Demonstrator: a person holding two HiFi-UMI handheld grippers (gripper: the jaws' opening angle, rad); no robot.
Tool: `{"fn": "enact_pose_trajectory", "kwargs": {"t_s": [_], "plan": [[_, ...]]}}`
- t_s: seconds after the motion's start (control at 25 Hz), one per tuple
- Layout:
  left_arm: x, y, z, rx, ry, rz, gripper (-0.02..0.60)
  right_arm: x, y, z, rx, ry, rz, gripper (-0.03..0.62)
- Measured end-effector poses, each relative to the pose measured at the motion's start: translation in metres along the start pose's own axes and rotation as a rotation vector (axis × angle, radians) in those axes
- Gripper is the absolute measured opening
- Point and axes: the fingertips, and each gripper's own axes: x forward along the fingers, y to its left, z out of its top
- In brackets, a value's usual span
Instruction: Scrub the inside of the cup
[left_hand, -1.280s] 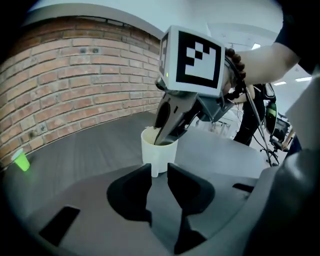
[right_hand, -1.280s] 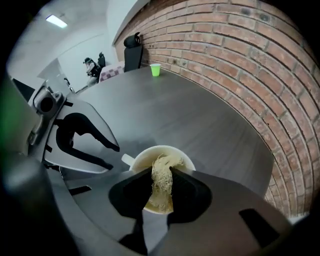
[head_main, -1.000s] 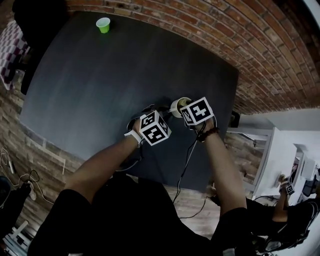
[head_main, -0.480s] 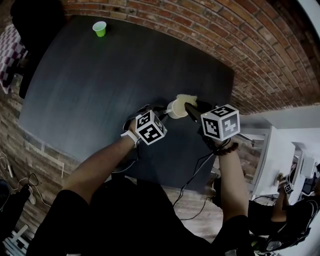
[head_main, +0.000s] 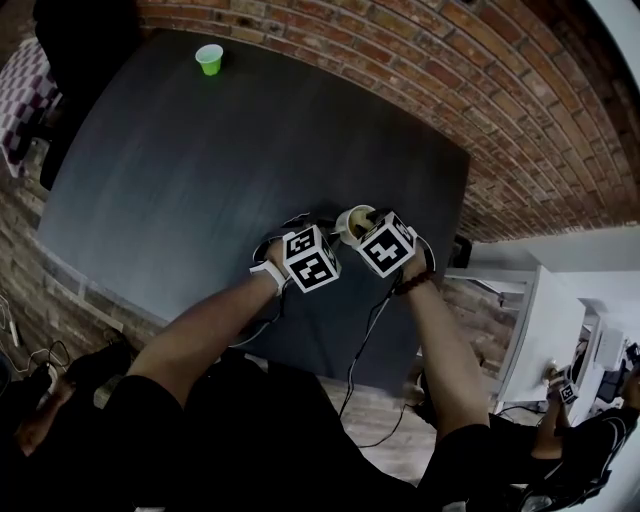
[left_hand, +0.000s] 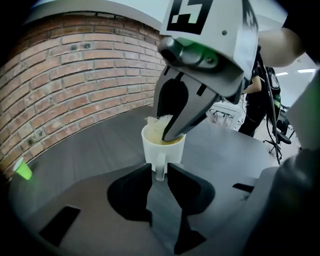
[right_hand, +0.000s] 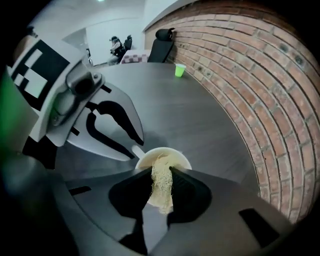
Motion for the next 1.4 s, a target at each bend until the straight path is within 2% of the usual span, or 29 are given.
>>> {"fn": "enact_pose_trajectory", "kwargs": {"t_s": [0.16, 0.28, 0.48, 0.64, 0.72, 0.8, 0.92, 1.12, 1.32, 1.4], "plan": [[0.005, -0.001, -0.004, 0.009, 0.026, 0.008, 0.104, 0.014, -0.002, 0.001, -0.084, 0.061, -0.032, 0.091], [0.003, -0.003, -0.004, -0.008, 0.019, 0.007, 0.104, 0.004, -0.004, 0.002, -0.116, 0.057, -0.06, 0.091], [0.003, -0.005, -0.003, -0.025, 0.016, 0.005, 0.104, -0.044, -0.015, 0.005, -0.115, -0.061, -0.128, 0.091], [0.001, -0.005, -0.005, -0.028, 0.012, 0.007, 0.104, -0.091, -0.034, 0.009, -0.099, -0.139, -0.249, 0.091], [0.001, -0.005, -0.005, -0.033, 0.009, 0.008, 0.104, -0.107, -0.039, 0.016, -0.09, -0.182, -0.278, 0.091], [0.003, -0.006, -0.004, -0.043, 0.012, 0.009, 0.104, -0.103, -0.029, 0.019, -0.1, -0.186, -0.234, 0.091], [0.005, -0.006, -0.002, -0.045, 0.019, 0.013, 0.104, -0.066, -0.009, 0.01, -0.162, -0.099, -0.147, 0.091], [0.006, -0.005, -0.002, -0.048, 0.022, 0.011, 0.104, -0.005, 0.0, -0.002, -0.252, 0.034, -0.109, 0.091], [0.009, -0.002, -0.006, -0.102, 0.032, 0.009, 0.104, 0.014, -0.007, -0.003, -0.147, 0.043, -0.045, 0.091], [0.01, -0.002, -0.007, -0.106, 0.035, 0.005, 0.103, 0.006, -0.008, -0.001, -0.183, 0.053, -0.068, 0.091]]}}
